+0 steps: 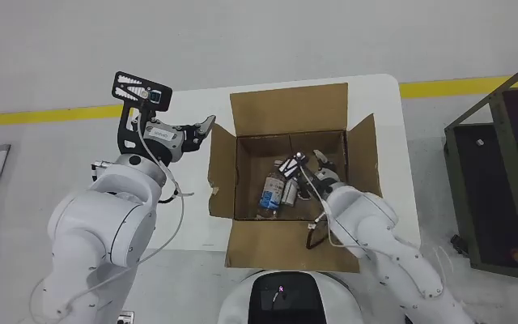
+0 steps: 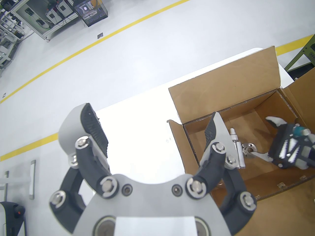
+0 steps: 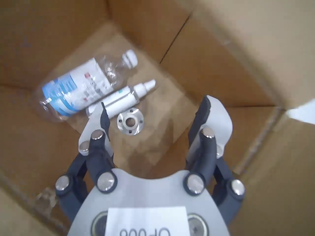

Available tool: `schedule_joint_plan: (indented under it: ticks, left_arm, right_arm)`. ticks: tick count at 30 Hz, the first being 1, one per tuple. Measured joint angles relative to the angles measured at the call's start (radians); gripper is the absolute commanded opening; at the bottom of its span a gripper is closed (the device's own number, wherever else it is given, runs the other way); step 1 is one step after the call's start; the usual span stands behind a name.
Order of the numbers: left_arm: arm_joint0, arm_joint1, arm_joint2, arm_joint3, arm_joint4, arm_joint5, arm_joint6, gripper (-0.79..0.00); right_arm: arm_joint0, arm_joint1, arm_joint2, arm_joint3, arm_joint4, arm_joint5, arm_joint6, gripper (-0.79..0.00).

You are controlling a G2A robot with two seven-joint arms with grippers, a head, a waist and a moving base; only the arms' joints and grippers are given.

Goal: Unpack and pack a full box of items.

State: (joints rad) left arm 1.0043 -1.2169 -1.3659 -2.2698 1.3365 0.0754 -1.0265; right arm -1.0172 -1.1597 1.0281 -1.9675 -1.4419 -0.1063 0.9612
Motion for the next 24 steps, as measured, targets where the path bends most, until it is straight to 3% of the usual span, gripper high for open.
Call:
schedule_joint_plan:
  ticks: [1, 2, 12, 24]
  left_arm:
    - [0.0, 0.0, 0.0, 0.0, 0.0, 0.0, 0.0, 0.0]
    - [0.0, 0.0, 0.0, 0.0, 0.0, 0.0, 0.0, 0.0]
    - [0.0, 0.0, 0.0, 0.0, 0.0, 0.0, 0.0, 0.0]
    - [0.005, 0.0, 0.0, 0.002, -0.002, 0.0, 0.005, 0.0]
  right_arm:
    - [-0.011, 0.003, 0.029, -0.03, 0.019, -0.004, -0.018, -0.745]
    - [-0.022, 0.006, 0.059, -0.058, 0.042, -0.009, -0.034, -0.785]
    - [-0.136, 0.031, 0.408, -0.264, 0.305, -0.089, -0.198, -0.785]
    - [-0.37, 0.054, 0.799, -0.261, 0.441, -0.217, -0.259, -0.785]
